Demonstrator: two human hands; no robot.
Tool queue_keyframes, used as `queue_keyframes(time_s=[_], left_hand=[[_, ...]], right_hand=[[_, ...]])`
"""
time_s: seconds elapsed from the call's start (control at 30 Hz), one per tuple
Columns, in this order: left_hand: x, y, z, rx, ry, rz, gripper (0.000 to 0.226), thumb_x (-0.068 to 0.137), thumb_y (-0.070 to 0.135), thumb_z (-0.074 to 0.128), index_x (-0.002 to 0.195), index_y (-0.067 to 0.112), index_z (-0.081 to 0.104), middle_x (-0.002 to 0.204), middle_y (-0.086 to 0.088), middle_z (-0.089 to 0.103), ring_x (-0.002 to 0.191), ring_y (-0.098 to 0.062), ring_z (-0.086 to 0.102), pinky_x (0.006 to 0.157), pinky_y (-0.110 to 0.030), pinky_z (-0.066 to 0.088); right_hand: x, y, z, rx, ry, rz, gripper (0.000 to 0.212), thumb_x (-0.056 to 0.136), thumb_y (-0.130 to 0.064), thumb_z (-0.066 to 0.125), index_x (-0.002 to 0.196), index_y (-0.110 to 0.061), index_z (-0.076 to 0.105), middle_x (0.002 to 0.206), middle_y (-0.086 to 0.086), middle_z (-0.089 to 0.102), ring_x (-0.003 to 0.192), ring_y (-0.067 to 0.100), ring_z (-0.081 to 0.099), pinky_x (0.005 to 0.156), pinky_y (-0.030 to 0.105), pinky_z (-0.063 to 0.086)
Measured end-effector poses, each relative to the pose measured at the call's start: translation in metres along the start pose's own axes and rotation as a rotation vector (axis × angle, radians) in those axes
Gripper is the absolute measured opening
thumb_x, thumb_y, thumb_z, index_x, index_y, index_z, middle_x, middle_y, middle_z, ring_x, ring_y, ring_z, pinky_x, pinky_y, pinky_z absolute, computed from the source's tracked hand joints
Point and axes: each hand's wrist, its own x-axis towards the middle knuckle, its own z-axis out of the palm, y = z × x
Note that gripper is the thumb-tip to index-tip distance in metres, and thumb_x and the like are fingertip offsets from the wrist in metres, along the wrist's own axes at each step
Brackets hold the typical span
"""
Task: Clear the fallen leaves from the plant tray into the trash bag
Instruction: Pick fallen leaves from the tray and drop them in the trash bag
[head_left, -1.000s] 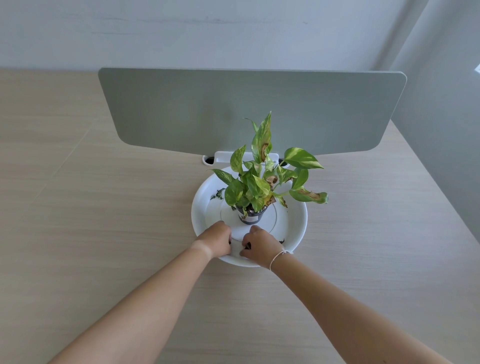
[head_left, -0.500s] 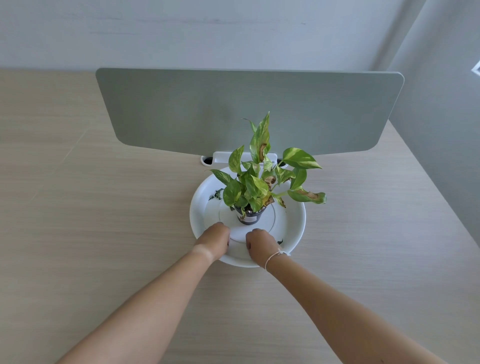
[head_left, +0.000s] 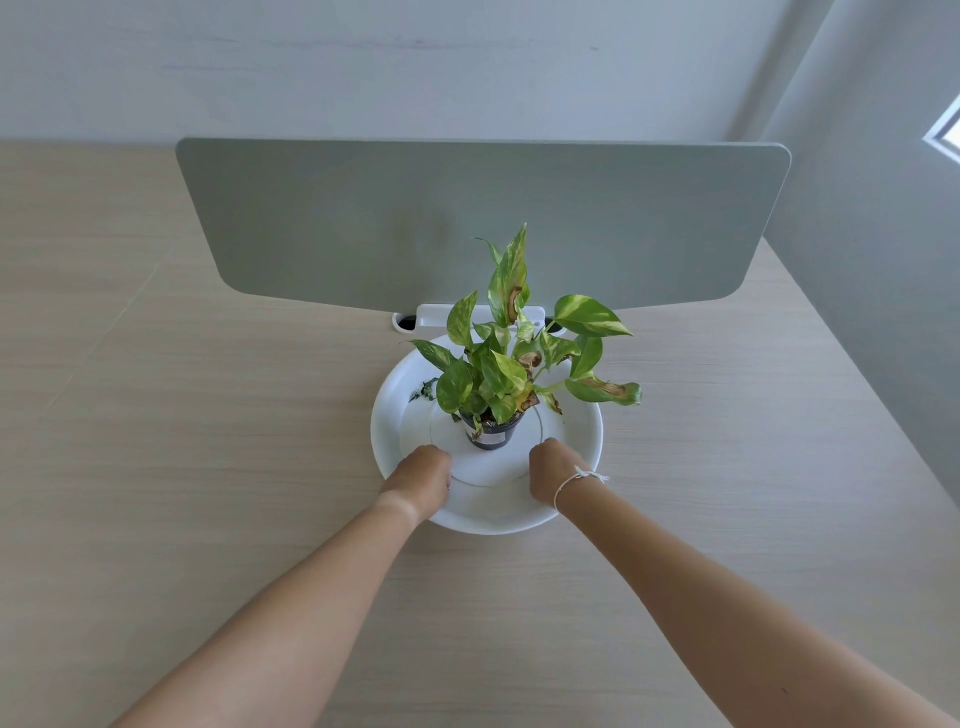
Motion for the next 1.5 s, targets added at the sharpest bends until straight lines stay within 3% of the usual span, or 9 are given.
queue_keyframes(time_s=[0.37,0.57,0.7,0.93,1.0,1.1,1.3,1.4,1.5], left_hand=[[0.0,-0.001,0.003,-0.001,0.025,-0.005,0.022,0.085,-0.006,0.044,0.096,-0.004,0.063,0.112,-0.019,0.059,0.081,-0.024,0.048,0.07,-0.026,0.037],[-0.001,-0.002,0.0,-0.057,0.028,0.011,0.017,0.084,-0.006,0.047,0.079,0.005,0.059,0.096,-0.012,0.055,0.089,-0.03,0.057,0.071,-0.027,0.04],[-0.005,-0.004,-0.009,-0.136,0.059,0.01,0.03,0.082,-0.007,0.048,0.06,0.015,0.048,0.09,-0.006,0.056,0.082,-0.021,0.053,0.069,-0.024,0.041],[-0.019,-0.004,-0.027,-0.185,0.122,0.002,0.037,0.08,-0.007,0.049,0.055,0.02,0.045,0.086,-0.003,0.057,0.076,-0.018,0.05,0.051,-0.017,0.034],[-0.022,-0.004,-0.029,-0.195,0.134,0.006,0.037,0.08,-0.007,0.049,0.055,0.02,0.045,0.086,-0.003,0.058,0.077,-0.019,0.05,0.051,-0.017,0.033],[-0.029,-0.001,-0.031,-0.206,0.151,0.009,0.037,0.079,-0.007,0.05,0.055,0.02,0.046,0.087,-0.003,0.058,0.078,-0.019,0.051,0.06,-0.021,0.038],[-0.038,0.006,-0.03,-0.241,0.159,0.012,0.034,0.079,-0.006,0.051,0.056,0.02,0.049,0.083,-0.002,0.06,0.073,-0.018,0.052,0.05,-0.018,0.035],[-0.04,0.014,-0.026,-0.235,0.139,0.03,0.035,0.08,-0.004,0.052,0.055,0.02,0.049,0.081,-0.001,0.059,0.076,-0.019,0.053,0.055,-0.02,0.038],[-0.04,0.029,-0.02,-0.222,0.108,0.066,0.033,0.08,-0.003,0.052,0.057,0.019,0.049,0.083,-0.004,0.059,0.079,-0.02,0.055,0.066,-0.025,0.042]], right_hand=[[-0.007,-0.005,0.008,0.025,0.051,-0.013,0.034,0.092,0.003,0.034,0.117,0.001,0.058,0.123,0.017,0.057,0.117,0.031,0.053,0.095,0.036,0.047],[-0.01,-0.003,0.003,0.035,0.016,-0.018,0.033,0.091,0.003,0.037,0.117,0.0,0.058,0.125,0.017,0.056,0.118,0.031,0.053,0.095,0.035,0.047],[-0.008,0.0,-0.009,0.045,-0.049,-0.015,0.031,0.093,-0.003,0.041,0.119,-0.001,0.057,0.126,0.015,0.058,0.119,0.029,0.055,0.095,0.033,0.048],[-0.021,0.006,-0.03,0.121,-0.036,0.022,0.034,0.095,-0.009,0.039,0.122,-0.004,0.057,0.128,0.013,0.059,0.117,0.027,0.056,0.098,0.031,0.046],[-0.027,0.009,-0.037,0.144,-0.039,0.036,0.035,0.094,-0.009,0.039,0.125,-0.004,0.056,0.13,0.012,0.058,0.11,0.025,0.057,0.095,0.03,0.046],[-0.032,0.013,-0.044,0.234,-0.043,0.074,0.035,0.091,-0.009,0.046,0.123,-0.002,0.058,0.129,0.015,0.059,0.093,0.024,0.05,0.075,0.03,0.045],[-0.048,0.019,-0.051,0.358,-0.027,0.111,0.034,0.09,-0.009,0.049,0.121,-0.002,0.06,0.126,0.017,0.061,0.09,0.019,0.048,0.092,0.032,0.046],[-0.06,0.021,-0.048,0.314,0.03,0.118,0.033,0.092,-0.009,0.041,0.117,-0.001,0.061,0.121,0.015,0.064,0.091,0.022,0.053,0.08,0.031,0.046],[-0.069,0.031,-0.047,0.346,0.057,0.133,0.029,0.09,-0.006,0.041,0.107,0.001,0.064,0.098,0.014,0.061,0.085,0.021,0.049,0.073,0.029,0.044]])
